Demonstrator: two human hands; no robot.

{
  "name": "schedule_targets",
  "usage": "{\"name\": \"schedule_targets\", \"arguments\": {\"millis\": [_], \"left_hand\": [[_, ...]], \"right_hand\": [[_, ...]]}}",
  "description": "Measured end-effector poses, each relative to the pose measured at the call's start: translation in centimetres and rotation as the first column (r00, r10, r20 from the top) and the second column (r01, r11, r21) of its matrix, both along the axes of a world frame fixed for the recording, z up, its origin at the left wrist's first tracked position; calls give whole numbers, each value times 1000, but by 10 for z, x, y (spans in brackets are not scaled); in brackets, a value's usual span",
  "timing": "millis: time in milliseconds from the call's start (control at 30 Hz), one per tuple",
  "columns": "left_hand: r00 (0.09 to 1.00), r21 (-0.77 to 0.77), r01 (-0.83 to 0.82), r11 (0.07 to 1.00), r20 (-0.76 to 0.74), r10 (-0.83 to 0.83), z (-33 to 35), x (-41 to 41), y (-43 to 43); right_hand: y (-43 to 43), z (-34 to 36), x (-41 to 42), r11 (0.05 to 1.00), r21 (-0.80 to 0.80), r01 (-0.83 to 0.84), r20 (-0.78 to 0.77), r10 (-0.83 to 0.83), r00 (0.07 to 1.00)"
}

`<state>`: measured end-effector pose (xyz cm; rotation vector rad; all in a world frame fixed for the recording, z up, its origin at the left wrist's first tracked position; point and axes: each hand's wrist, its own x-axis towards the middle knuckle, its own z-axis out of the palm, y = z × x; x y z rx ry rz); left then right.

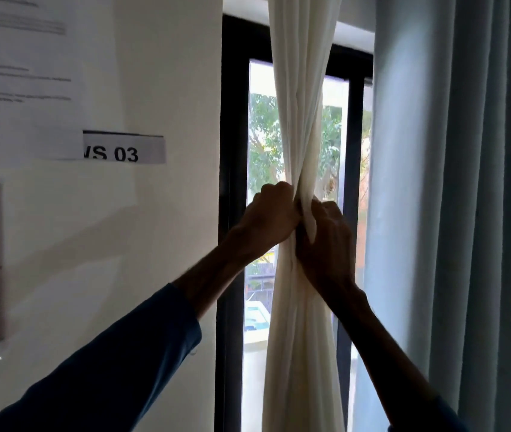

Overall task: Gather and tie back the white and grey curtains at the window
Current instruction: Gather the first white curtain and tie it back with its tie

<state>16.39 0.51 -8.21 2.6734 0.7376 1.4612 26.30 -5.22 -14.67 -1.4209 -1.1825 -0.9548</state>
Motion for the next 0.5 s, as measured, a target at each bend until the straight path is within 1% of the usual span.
{"name": "schedule_targets", "arguments": {"millis": [100, 167, 233, 333, 433, 500], "left_hand": [[1000, -96, 30, 995, 4, -30, -10, 2, -3], [997, -177, 79, 981, 28, -75, -15, 2, -5], [993, -288, 120, 950, 51, -109, -20, 2, -8], [989, -411, 145, 900, 31, -145, -29, 10, -9], [994, -410, 104, 906, 11, -109, -38, 18, 0], [996, -404, 79, 911, 4, -84, -41, 20, 5]], "right_hand": [[0, -18, 1, 997, -72, 26, 38, -23, 999], [-3, -28, 1, 991, -132, 36, 64, -28, 998], [-5, -37, 0, 980, -197, 22, 99, -2, 995], [-9, -48, -2, 965, -263, -15, 172, 62, 983], [-11, -61, -8, 963, -266, -34, 213, 93, 973], [-10, -69, -7, 964, -250, -88, 139, 125, 982]]}}
